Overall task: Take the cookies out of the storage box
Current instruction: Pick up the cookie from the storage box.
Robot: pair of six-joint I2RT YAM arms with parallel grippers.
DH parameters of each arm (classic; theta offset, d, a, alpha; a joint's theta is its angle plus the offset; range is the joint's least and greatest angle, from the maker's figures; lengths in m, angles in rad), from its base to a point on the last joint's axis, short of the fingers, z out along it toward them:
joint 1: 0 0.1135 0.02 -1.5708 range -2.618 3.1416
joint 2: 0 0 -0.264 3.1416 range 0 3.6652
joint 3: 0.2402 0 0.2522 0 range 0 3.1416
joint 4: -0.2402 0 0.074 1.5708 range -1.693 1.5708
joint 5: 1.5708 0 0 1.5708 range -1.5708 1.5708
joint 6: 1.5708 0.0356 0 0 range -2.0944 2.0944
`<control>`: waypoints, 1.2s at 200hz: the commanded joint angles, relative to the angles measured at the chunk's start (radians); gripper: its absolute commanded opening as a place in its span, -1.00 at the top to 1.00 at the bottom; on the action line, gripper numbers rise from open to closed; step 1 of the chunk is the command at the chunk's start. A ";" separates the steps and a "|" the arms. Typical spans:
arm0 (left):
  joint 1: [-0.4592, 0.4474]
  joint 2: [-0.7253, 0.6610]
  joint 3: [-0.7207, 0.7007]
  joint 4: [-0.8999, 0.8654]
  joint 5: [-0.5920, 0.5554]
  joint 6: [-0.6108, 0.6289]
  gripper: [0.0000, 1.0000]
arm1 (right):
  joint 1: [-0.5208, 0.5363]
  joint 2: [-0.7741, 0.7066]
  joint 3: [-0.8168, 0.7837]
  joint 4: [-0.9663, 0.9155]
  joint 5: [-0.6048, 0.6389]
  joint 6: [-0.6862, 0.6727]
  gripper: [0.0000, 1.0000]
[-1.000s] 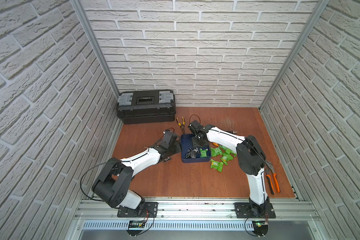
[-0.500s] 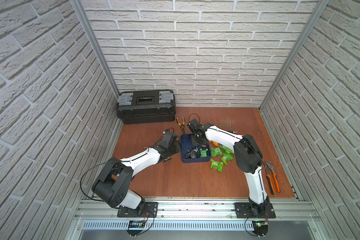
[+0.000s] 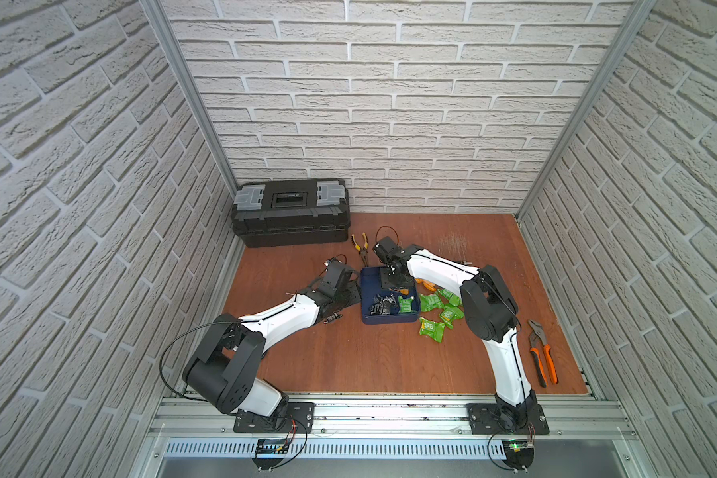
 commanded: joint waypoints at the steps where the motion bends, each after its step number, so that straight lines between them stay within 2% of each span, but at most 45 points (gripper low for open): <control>1: 0.007 -0.012 0.009 0.007 -0.005 0.002 0.08 | -0.004 0.031 0.013 -0.005 0.005 0.015 -0.18; 102: 0.009 0.004 0.019 0.013 0.006 0.001 0.08 | -0.004 0.020 -0.026 -0.007 0.002 0.006 0.40; 189: 0.010 -0.011 0.010 0.015 -0.001 -0.001 0.08 | 0.007 -0.196 -0.062 0.012 -0.051 -0.011 0.50; 240: 0.010 -0.018 0.008 0.016 -0.002 0.000 0.08 | 0.011 -0.380 -0.186 -0.027 -0.017 -0.014 0.51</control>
